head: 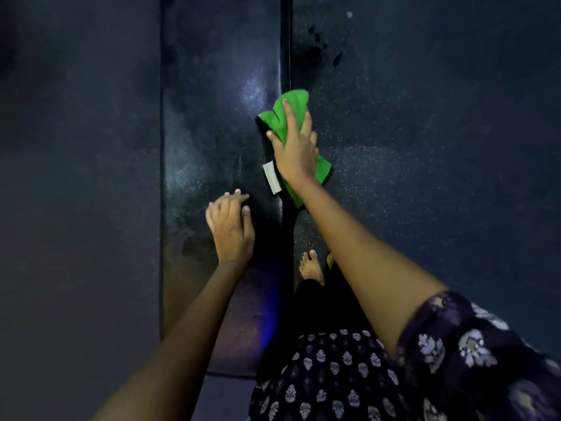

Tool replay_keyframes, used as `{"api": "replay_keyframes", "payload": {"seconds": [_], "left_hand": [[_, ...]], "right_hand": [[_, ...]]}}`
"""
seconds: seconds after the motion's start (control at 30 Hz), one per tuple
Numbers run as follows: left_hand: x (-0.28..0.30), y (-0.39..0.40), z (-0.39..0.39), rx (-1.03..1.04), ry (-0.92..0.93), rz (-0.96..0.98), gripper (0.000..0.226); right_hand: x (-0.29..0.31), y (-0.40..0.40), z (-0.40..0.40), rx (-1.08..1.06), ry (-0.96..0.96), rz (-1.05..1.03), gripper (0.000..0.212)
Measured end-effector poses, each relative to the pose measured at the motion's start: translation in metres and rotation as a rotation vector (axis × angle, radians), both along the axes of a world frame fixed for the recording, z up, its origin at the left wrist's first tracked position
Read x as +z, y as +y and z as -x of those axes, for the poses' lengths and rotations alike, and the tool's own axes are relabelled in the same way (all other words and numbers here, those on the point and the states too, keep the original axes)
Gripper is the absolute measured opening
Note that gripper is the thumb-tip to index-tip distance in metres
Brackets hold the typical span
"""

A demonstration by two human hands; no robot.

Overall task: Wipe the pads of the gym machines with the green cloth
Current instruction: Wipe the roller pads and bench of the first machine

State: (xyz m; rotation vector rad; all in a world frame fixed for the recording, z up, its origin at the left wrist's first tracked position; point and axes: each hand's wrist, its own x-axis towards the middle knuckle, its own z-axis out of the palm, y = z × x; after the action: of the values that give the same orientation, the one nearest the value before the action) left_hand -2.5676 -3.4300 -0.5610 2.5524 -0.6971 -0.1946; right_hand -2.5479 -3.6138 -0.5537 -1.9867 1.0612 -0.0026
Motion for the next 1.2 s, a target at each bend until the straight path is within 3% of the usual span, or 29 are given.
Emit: {"api": "replay_keyframes", "payload": {"seconds": [0.13, 0.23, 0.43, 0.6, 0.77, 1.03, 1.2], "left_hand": [[0.010, -0.037, -0.048, -0.040, 0.051, 0.036, 0.041], [0.012, -0.076, -0.093, -0.043, 0.063, -0.004, 0.041], [0.011, -0.139, -0.152, -0.133, 0.032, -0.253, 0.047], [-0.005, -0.143, -0.156, -0.166, 0.035, -0.335, 0.049], [-0.010, -0.145, -0.152, -0.130, -0.020, -0.308, 0.048], [-0.012, -0.147, -0.155, -0.121, -0.009, -0.304, 0.060], [-0.005, -0.164, -0.171, -0.046, -0.043, -0.167, 0.050]], "right_hand": [[0.000, 0.043, 0.051, -0.001, -0.096, 0.034, 0.063], [0.004, 0.066, 0.077, 0.044, -0.033, 0.035, 0.063], [0.002, -0.008, -0.008, 0.032, 0.044, 0.014, 0.062], [-0.005, -0.019, -0.011, 0.049, -0.080, 0.021, 0.064], [-0.015, 0.010, 0.029, 0.053, -0.209, -0.022, 0.061], [-0.021, -0.081, -0.074, 0.055, -0.159, 0.023, 0.066], [-0.027, -0.064, -0.056, 0.036, -0.262, 0.048, 0.069]]}}
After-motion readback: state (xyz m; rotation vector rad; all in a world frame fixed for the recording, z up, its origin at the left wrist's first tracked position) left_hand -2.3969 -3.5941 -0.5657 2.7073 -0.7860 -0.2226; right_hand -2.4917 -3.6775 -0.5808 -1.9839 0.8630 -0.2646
